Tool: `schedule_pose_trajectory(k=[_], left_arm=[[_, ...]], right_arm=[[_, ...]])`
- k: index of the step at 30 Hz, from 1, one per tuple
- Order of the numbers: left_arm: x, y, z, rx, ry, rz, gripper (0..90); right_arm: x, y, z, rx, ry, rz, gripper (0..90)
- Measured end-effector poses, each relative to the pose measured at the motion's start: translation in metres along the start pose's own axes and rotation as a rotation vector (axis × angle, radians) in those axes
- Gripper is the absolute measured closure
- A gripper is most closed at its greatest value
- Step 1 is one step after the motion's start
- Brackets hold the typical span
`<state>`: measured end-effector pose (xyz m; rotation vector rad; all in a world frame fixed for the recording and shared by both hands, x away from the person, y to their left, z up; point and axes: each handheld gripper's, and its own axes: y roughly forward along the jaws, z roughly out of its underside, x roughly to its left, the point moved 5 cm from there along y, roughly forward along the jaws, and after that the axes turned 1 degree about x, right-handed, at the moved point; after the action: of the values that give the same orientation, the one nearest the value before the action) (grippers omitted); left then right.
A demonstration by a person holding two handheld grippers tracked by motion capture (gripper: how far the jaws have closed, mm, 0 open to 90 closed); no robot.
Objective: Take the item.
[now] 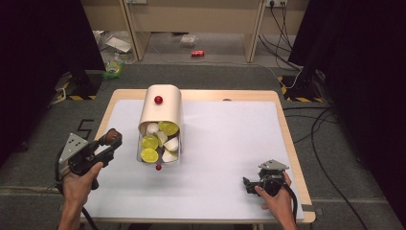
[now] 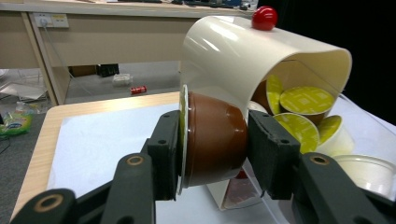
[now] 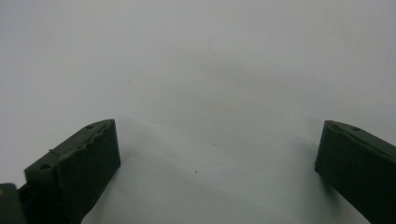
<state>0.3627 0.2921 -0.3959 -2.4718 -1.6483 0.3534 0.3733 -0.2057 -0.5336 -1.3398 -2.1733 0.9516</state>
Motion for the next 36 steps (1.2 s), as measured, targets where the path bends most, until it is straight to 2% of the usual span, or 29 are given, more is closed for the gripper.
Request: schedule_pose_trajectory(k=[13, 19, 30, 36], left_arm=[[0.019, 0.017, 0.026, 0.001, -0.039, -0.035, 55.6], [0.026, 0.02, 0.036, 0.002, -0.042, -0.059, 55.6], [0.027, 0.029, 0.06, 0.043, -0.011, -0.072, 55.5], [0.027, 0.035, 0.07, 0.059, -0.008, -0.07, 55.5]], right_arm=[[0.0, 0.0, 0.0, -0.001, -0.001, 0.001, 0.3], [0.0, 0.0, 0.0, 0.0, 0.0, 0.001, 0.3], [0.0, 0.0, 0.0, 0.0, 0.0, 0.0, 0.3], [0.0, 0.0, 0.0, -0.001, -0.001, 0.001, 0.3]])
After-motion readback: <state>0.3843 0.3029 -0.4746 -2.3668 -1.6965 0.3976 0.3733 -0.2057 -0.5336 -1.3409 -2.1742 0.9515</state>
